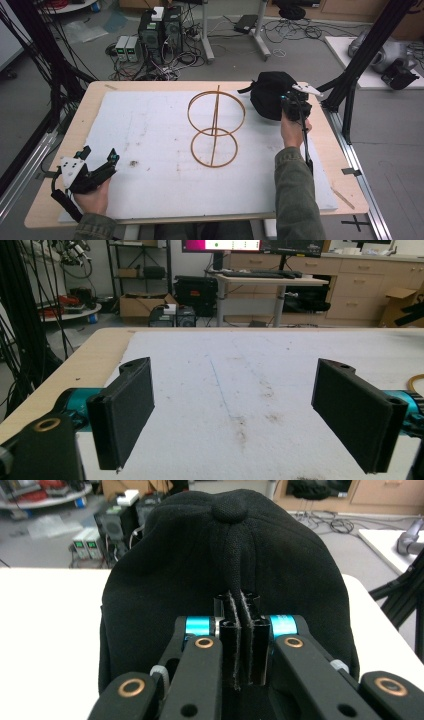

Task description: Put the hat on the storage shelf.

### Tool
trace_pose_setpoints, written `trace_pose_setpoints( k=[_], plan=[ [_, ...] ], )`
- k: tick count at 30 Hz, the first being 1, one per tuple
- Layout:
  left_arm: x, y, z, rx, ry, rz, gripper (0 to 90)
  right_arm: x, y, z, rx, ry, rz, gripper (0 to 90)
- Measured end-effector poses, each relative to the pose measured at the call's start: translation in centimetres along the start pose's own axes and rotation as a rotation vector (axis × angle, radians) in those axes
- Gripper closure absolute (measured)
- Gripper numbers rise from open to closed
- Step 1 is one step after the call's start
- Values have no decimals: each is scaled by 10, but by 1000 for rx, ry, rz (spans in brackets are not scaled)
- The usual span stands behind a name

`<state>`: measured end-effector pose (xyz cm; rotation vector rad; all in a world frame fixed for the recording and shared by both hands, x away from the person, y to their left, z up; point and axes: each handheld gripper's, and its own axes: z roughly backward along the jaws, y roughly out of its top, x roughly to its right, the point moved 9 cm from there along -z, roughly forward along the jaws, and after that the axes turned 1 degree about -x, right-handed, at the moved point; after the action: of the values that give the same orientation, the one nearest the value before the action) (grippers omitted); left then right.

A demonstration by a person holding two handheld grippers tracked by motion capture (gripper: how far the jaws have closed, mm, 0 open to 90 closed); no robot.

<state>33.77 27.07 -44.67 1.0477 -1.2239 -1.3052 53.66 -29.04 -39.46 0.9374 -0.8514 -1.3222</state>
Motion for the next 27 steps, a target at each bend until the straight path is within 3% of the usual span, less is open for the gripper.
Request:
trace_pose_setpoints(
  k=[6,14,20,27],
  plan=[
    [0,0,-1,0,1,1,174,5,11,11,59,-2,-21,881],
    [2,-1,-2,-3,-14,13,174,6,23,25,131,44,-55,881],
    [2,-2,-2,-5,-14,19,174,1,37,41,201,84,-70,881],
    [2,-2,-3,-3,-14,26,175,-10,57,62,284,122,-49,881]
  ],
)
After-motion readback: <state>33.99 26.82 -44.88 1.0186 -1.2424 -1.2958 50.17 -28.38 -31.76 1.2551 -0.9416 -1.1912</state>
